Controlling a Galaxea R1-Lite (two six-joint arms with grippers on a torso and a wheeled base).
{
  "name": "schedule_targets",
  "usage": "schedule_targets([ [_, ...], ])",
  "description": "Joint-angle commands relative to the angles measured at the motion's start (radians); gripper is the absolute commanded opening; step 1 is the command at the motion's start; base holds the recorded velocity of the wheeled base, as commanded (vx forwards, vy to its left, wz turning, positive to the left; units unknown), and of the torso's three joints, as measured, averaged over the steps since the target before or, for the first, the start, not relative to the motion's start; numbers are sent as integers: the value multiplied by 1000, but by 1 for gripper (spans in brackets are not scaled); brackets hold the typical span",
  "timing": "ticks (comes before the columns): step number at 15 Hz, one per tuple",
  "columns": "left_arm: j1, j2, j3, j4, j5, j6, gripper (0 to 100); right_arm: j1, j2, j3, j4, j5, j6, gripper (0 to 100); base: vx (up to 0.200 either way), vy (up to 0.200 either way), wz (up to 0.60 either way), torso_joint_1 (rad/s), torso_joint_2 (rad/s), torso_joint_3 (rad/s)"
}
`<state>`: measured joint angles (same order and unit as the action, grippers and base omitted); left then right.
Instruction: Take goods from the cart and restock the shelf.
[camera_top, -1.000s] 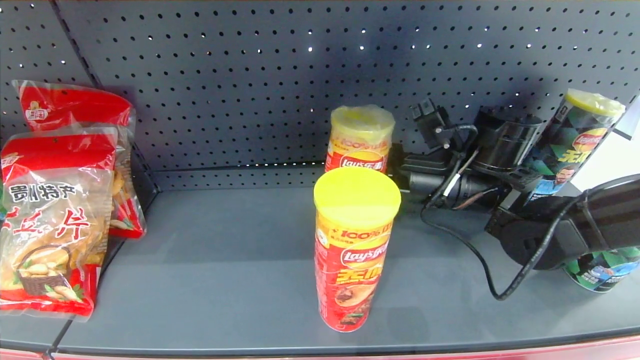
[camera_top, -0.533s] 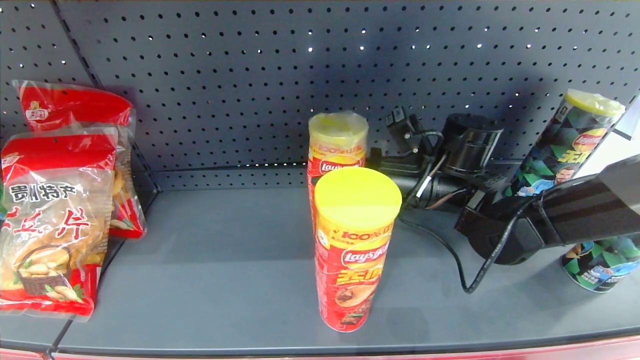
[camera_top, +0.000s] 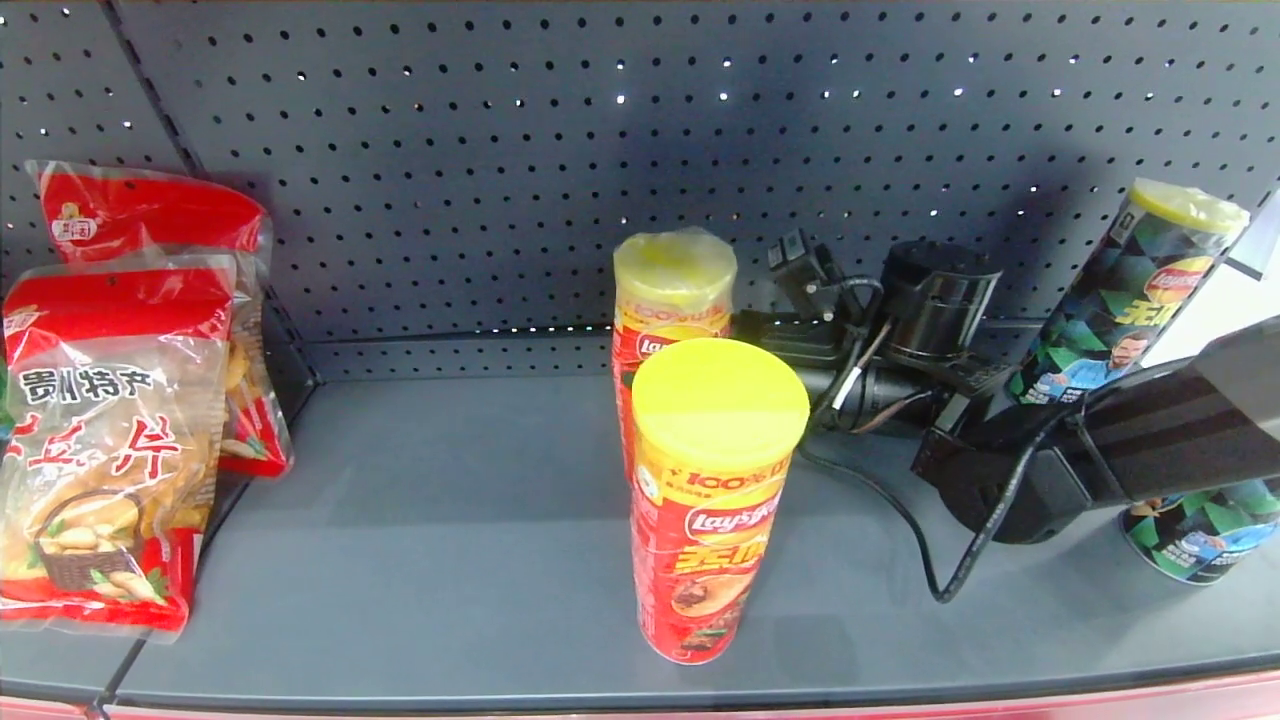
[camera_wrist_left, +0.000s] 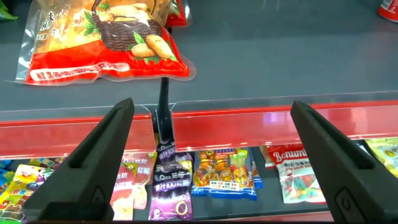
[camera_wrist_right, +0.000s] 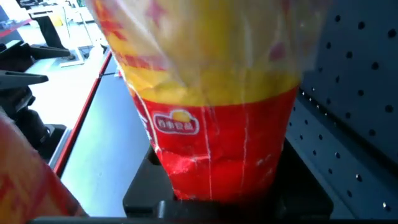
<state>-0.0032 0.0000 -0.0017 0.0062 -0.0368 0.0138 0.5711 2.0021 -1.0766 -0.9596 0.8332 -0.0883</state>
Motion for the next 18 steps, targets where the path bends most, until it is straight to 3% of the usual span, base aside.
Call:
schedule_targets([
  [1,0,2,0,0,0,0,100,4,-3,3,-7,0,-1,100,0,0,0,0,0,0],
  [8,0,2,0,0,0,0,100,0,-39,66,-41,12,-2,100,0,0,0,0,0,0],
  [16,0,2,0,0,0,0,100,-181,-111,201,-45,47,-7,100,0,0,0,0,0,0],
  [18,0,2,0,0,0,0,100,-186,-143,233,-50,69,-8,100,0,0,0,0,0,0],
])
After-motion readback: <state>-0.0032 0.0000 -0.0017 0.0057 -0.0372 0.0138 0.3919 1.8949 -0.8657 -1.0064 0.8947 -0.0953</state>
